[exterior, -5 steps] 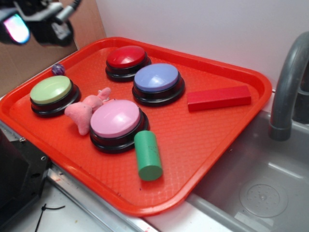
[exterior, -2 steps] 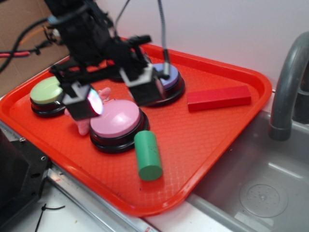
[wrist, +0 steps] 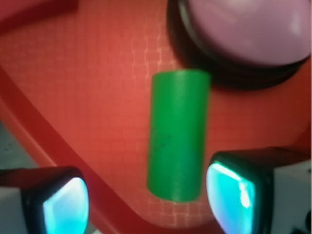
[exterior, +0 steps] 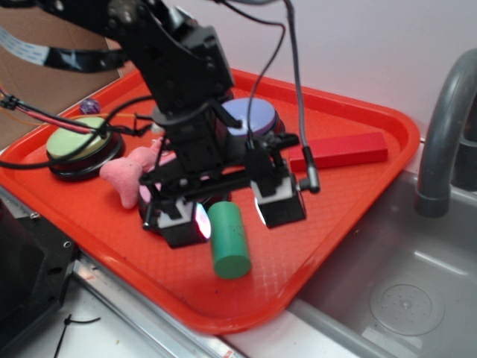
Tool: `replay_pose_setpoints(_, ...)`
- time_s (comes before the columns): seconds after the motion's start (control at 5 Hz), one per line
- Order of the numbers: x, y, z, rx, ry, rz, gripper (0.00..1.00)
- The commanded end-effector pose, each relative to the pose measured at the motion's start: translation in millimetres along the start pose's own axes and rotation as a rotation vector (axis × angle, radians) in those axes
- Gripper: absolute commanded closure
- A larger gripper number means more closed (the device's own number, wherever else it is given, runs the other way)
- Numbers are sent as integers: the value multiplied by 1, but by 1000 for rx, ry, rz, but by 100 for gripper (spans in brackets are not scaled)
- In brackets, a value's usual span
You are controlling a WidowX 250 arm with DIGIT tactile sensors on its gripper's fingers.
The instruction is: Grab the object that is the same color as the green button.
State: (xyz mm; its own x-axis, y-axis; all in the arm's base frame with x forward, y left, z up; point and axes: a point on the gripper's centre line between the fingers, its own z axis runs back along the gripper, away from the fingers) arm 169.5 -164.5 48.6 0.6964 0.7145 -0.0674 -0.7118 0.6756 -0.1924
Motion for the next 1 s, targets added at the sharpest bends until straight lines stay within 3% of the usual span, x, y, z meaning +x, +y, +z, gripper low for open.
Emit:
replay_pose_setpoints(0.0,13,-1,-21,5,2,44,0)
replay_pose_setpoints(0.2,15,0,-27,-5,-13,36,0)
replay_pose_setpoints(0.4,15,2,-25,-9,-26,59,93)
replay_pose_setpoints(0.6,20,1,-15,-3,9,-48,100)
replay_pose_setpoints(0.8,25,-4,3,22,31,-162,100)
